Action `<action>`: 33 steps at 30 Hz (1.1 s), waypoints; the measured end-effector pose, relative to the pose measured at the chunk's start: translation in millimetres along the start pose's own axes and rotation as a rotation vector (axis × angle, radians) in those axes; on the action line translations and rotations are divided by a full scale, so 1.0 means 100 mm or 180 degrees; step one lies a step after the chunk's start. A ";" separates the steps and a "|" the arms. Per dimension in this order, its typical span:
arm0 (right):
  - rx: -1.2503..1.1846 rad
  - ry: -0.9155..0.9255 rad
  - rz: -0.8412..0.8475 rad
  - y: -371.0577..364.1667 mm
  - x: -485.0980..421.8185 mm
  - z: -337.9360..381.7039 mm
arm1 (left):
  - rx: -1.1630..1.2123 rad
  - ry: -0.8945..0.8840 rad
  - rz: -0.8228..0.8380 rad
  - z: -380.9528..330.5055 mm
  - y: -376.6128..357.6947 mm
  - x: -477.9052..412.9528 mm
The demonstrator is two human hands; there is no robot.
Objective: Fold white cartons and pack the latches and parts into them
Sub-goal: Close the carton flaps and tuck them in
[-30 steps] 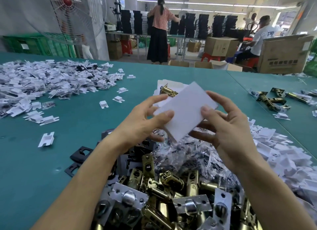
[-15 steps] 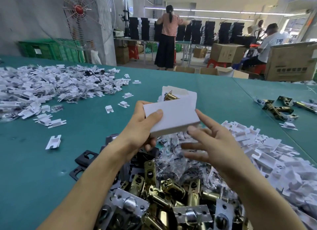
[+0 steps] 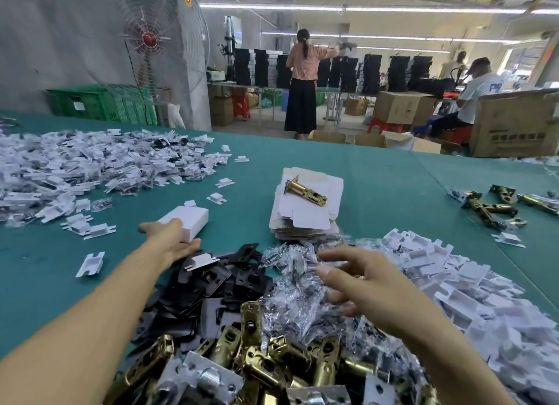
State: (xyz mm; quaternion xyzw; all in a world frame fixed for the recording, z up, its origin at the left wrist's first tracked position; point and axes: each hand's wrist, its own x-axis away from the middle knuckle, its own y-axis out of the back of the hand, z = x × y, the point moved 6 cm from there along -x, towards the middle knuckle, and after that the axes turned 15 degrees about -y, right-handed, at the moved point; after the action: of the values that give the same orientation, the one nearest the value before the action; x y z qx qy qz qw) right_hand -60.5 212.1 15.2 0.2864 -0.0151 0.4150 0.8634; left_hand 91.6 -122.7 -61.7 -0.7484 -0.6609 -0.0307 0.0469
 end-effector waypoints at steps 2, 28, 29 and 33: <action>0.0106 0.0000 -0.0082 0.01 -0.01 -0.02 | -0.0977 -0.0182 0.0075 0.02 0.11 -0.05; 0.2190 0.0276 -0.1107 0.09 -1.94 0.68 | -0.3814 -0.4119 0.2867 -0.61 -1.80 1.10; 0.2070 0.0344 -0.1265 0.12 -1.95 0.68 | -0.3867 -0.4265 0.2844 -0.61 -1.82 1.11; 0.1462 0.0302 -0.1656 0.25 -1.98 0.63 | -0.4257 -0.4846 0.2718 -0.66 -1.86 1.11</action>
State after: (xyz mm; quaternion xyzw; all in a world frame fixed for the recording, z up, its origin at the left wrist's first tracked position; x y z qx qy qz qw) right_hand -195.0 51.7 27.4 0.4478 0.1923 0.1865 0.8530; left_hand -78.3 2.1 21.0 -0.6128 -0.0535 0.1059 -0.7813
